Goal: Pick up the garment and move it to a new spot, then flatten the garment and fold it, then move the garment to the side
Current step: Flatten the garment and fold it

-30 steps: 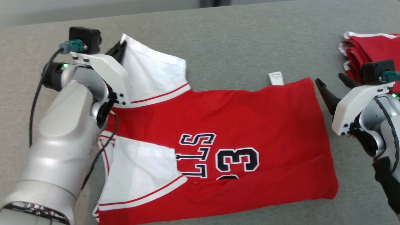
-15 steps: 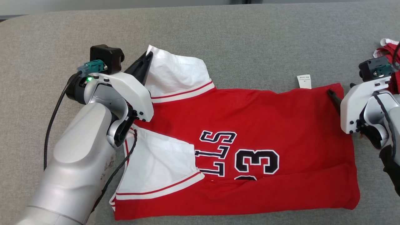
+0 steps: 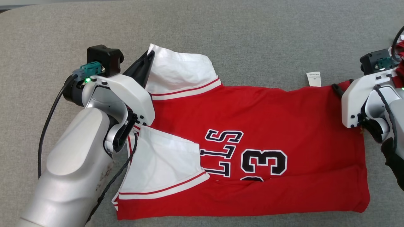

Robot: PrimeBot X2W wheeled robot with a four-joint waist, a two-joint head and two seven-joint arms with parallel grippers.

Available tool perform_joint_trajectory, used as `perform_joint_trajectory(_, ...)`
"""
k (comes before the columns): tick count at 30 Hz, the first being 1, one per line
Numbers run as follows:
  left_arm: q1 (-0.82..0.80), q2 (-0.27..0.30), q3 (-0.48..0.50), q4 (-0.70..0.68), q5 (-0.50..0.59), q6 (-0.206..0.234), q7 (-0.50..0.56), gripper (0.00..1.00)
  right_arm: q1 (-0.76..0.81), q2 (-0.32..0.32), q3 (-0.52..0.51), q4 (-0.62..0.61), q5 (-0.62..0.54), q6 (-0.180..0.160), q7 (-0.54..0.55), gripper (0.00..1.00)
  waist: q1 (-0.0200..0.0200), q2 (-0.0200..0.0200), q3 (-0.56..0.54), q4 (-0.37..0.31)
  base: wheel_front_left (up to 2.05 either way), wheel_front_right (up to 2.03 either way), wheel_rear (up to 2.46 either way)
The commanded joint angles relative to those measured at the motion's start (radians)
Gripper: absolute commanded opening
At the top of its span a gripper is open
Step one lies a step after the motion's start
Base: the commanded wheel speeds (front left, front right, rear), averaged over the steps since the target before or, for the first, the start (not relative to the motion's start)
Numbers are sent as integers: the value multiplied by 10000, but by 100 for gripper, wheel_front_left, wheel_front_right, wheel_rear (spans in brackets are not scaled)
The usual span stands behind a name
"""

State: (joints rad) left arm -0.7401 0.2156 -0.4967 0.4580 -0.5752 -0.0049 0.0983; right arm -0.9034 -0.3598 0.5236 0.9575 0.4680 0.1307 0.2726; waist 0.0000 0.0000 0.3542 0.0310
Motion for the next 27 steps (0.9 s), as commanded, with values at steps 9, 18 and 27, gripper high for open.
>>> perform_joint_trajectory(9, 460, 318, 109, -690, -152, 260, 42, 0, -155, -66, 770, 319, 574, 1, -322, 0, 0, 0, -116, -57, 0, 0, 0)
perform_joint_trajectory(18, 1286, 670, 411, -1663, -324, 536, -320, 0, 258, -278, 1117, -62, 1370, 1, -1365, 0, 0, 0, -671, -215, 0, 0, 0)
perform_joint_trajectory(27, 3319, 1081, 865, -3482, -830, 1048, -709, 0, 1753, -923, 1182, -1629, 2507, 3, -2637, 0, 0, 0, -1495, -319, 0, 0, 0)
